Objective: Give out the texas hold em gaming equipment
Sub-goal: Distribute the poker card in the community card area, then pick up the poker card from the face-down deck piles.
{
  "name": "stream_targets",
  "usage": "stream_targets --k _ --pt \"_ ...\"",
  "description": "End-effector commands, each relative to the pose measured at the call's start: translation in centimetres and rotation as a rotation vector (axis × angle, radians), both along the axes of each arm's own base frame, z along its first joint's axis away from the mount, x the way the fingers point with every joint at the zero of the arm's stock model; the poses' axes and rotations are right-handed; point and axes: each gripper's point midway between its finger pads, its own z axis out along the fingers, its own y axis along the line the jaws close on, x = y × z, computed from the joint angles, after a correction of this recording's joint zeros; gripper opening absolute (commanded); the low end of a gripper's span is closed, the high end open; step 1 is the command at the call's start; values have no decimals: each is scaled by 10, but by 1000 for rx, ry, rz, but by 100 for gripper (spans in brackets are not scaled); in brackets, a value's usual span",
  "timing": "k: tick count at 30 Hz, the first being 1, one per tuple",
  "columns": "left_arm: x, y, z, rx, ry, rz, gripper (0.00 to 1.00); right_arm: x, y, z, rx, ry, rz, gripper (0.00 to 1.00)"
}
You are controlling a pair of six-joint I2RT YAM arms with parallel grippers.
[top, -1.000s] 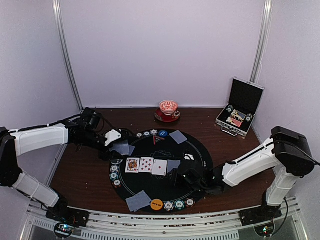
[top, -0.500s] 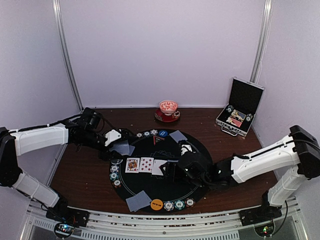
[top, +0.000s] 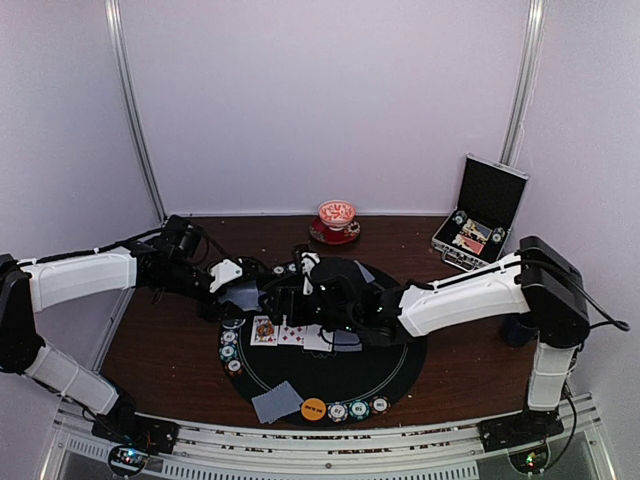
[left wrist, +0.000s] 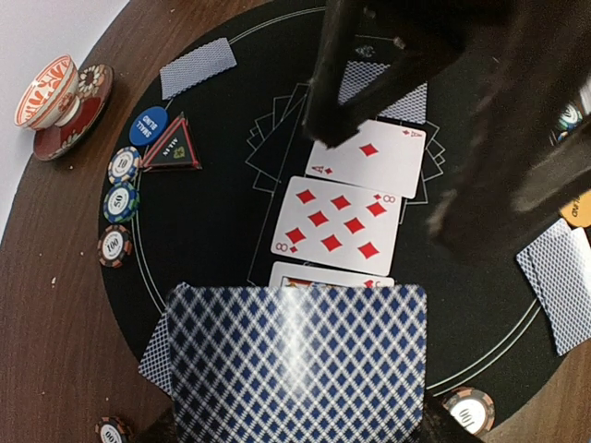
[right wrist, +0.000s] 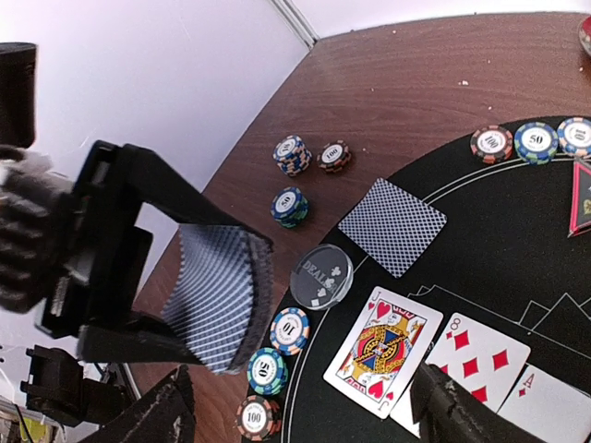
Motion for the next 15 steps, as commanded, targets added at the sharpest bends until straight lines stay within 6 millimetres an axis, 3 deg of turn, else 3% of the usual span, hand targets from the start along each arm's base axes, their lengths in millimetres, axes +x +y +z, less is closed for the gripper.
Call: stream_targets --k 1,7,12,15 --pt "-3 -4 9 -29 -33 -30 62 11 20 9 133 55 98 79" --pt "-3 -5 8 -25 -30 -31 62 12 42 10 176 71 184 77" --pt "-3 -4 7 -22 -28 -30 62 20 42 8 163 76 153 77" --pt "-3 -5 7 -23 -28 -31 62 29 32 2 136 83 87 76"
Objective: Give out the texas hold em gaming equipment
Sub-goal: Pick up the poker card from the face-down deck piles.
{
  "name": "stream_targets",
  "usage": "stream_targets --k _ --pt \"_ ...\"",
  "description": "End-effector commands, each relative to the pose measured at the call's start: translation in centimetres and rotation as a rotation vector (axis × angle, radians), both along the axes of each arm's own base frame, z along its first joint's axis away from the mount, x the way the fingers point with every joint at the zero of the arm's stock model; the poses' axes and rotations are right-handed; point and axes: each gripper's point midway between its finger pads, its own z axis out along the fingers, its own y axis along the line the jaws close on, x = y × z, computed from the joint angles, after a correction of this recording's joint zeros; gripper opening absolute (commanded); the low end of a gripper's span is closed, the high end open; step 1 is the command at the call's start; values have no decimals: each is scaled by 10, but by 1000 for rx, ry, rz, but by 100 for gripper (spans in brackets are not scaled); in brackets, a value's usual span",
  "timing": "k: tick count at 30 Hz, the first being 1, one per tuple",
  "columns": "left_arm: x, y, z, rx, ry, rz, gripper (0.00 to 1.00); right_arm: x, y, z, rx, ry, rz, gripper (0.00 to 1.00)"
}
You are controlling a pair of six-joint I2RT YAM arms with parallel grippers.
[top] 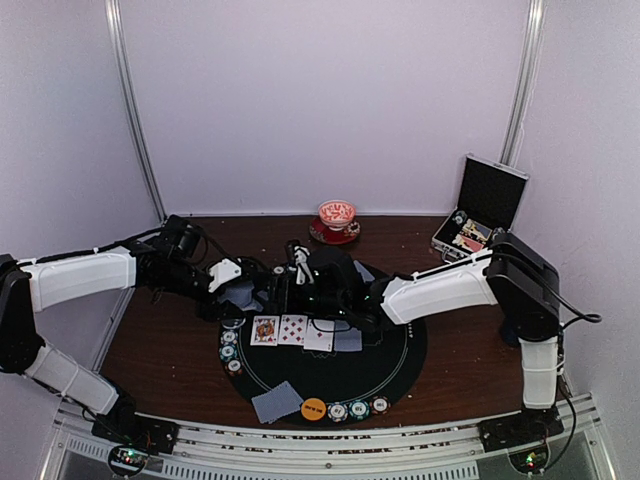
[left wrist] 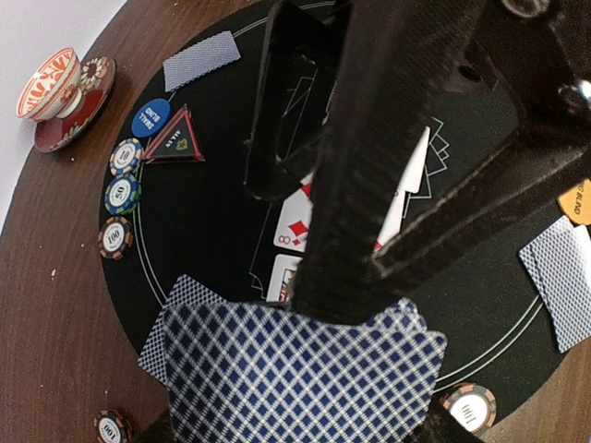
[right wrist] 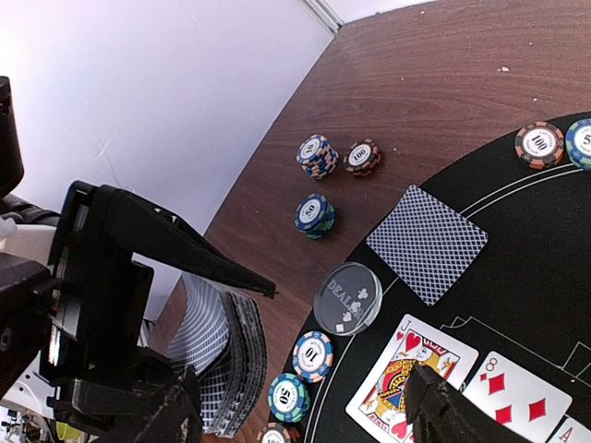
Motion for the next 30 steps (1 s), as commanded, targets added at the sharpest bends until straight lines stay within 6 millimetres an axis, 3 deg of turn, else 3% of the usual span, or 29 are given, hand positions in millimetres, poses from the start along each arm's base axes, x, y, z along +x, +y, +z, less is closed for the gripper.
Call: stream_targets --k 1,5,9,21,27,30 --pt "-2 -6 8 -28 -32 -33 62 7 1 19 45 -17 -38 76" --pt "-2 -6 8 -29 -33 -32 62 9 -7 25 75 -22 -59 77" --pt "-2 -6 7 -26 -30 -31 62 7 -1 33 113 -21 -26 77" --pt "-2 -6 6 -27 -28 -32 62 10 30 -2 57 52 32 78" --pt "-2 -6 6 -27 -28 -31 62 20 23 -23 -16 72 -36 68" --pt "-1 -6 6 -25 -28 -31 62 26 10 -26 -36 76 -94 54"
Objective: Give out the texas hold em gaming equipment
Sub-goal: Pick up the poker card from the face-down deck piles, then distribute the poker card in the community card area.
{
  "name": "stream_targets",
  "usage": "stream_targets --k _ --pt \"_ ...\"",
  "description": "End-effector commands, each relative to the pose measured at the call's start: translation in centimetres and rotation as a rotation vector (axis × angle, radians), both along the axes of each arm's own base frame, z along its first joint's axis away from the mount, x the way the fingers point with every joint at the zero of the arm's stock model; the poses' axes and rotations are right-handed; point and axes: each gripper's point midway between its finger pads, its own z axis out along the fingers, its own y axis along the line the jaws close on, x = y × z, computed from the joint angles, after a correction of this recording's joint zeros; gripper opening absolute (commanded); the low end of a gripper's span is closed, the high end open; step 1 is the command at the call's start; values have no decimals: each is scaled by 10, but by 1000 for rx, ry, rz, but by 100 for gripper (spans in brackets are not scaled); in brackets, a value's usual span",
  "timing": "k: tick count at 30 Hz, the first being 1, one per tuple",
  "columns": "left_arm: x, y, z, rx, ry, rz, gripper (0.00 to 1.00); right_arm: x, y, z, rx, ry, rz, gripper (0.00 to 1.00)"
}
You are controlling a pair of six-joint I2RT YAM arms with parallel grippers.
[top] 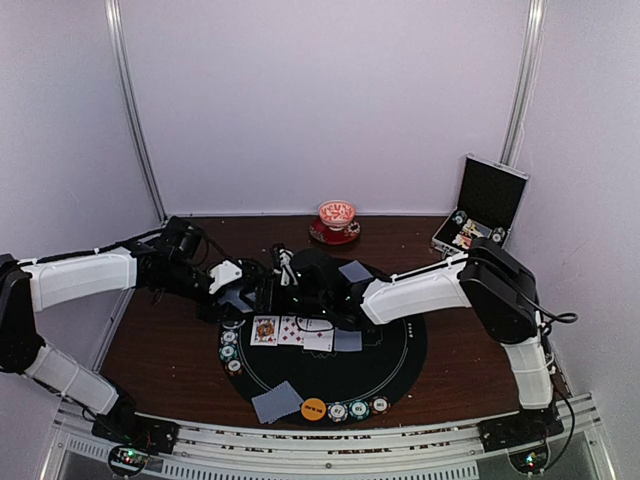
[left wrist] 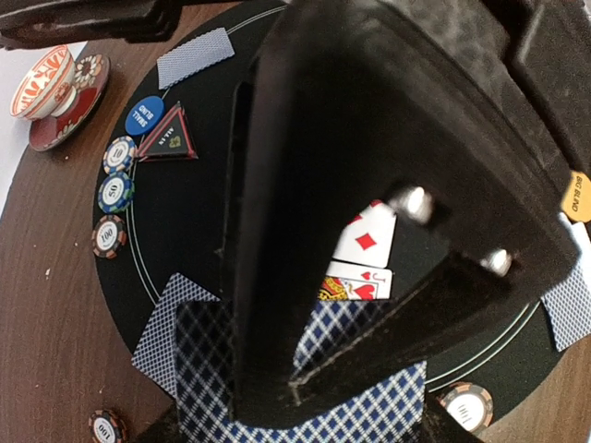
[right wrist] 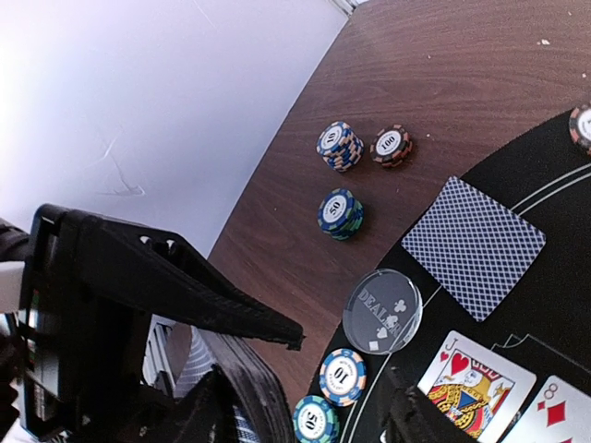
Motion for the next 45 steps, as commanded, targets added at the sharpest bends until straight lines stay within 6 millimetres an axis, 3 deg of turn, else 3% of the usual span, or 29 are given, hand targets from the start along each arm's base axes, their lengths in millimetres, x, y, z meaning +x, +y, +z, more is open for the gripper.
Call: stream_targets --k 1,8,17,27,30,34,40,45 --pt "1 -6 8 -30 -34 -27 62 16 -24 -12 -71 22 -114 49" --pt "1 -6 8 -30 -35 -27 62 24 -46 -4 -68 14 -164 31" --pt "2 -6 7 -25 -32 -23 62 2 -33 31 107 0 -26 0" --pt "2 -6 7 -27 -30 -20 62 -11 -62 55 193 -25 -23 0" --pt "2 -5 7 -24 -30 -17 62 -11 -85 58 197 -36 -86 0" --pt "2 -6 7 -24 -29 -19 62 -9 -130 55 165 -56 -233 0" --pt "2 -5 7 -26 -31 -18 62 -15 -220 23 76 -32 -513 0" --pt "3 -6 6 -24 -26 -17 62 -24 -279 0 20 -16 -683 0"
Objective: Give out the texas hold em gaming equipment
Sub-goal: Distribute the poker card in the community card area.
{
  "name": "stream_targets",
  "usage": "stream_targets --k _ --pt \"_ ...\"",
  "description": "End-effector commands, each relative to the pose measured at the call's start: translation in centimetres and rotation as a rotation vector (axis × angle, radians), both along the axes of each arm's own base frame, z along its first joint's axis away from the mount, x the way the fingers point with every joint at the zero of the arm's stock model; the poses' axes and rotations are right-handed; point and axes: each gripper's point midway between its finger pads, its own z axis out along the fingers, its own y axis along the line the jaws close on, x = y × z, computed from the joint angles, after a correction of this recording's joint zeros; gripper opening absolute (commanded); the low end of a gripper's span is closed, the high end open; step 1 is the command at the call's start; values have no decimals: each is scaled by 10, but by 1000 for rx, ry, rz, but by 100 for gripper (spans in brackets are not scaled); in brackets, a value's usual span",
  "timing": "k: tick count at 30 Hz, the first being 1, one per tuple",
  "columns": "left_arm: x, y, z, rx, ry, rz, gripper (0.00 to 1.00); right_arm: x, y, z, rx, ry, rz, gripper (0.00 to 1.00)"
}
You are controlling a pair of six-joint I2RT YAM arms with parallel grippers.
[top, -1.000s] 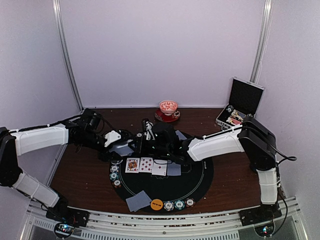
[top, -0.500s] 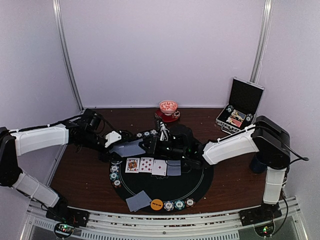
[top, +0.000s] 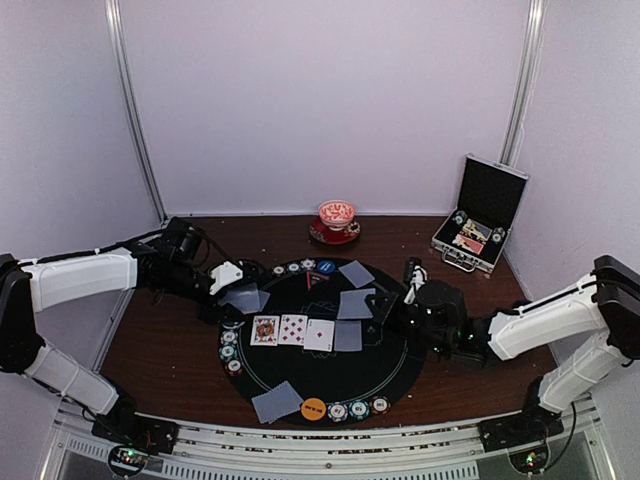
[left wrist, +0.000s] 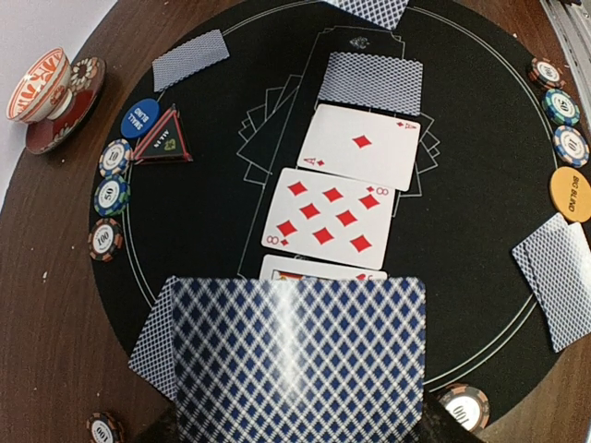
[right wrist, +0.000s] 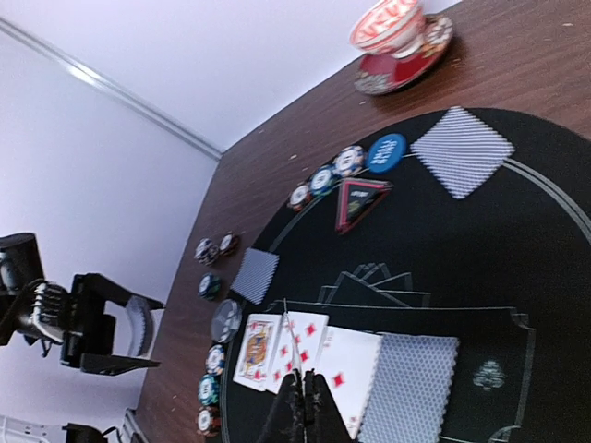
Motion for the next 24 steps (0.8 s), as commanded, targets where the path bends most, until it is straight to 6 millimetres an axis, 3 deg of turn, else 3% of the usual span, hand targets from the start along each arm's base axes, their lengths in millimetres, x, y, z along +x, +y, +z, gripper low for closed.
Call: stream_targets --k 1,5,9,15,24 --pt "5 -5 7 -26 -30 -12 62 4 -59 -17 -46 20 -237 0" --pt "4 -5 7 -26 -28 -13 62 -1 -92 -31 -85 43 -345 0" --pt "5 -5 6 -25 -28 -13 62 -5 -110 -45 -112 59 -400 0" --pt "4 -5 6 -25 -27 -13 62 0 -106 -59 -168 69 -408 0" --pt "5 -5 6 -24 -27 -14 62 10 -99 -58 -176 62 -422 0"
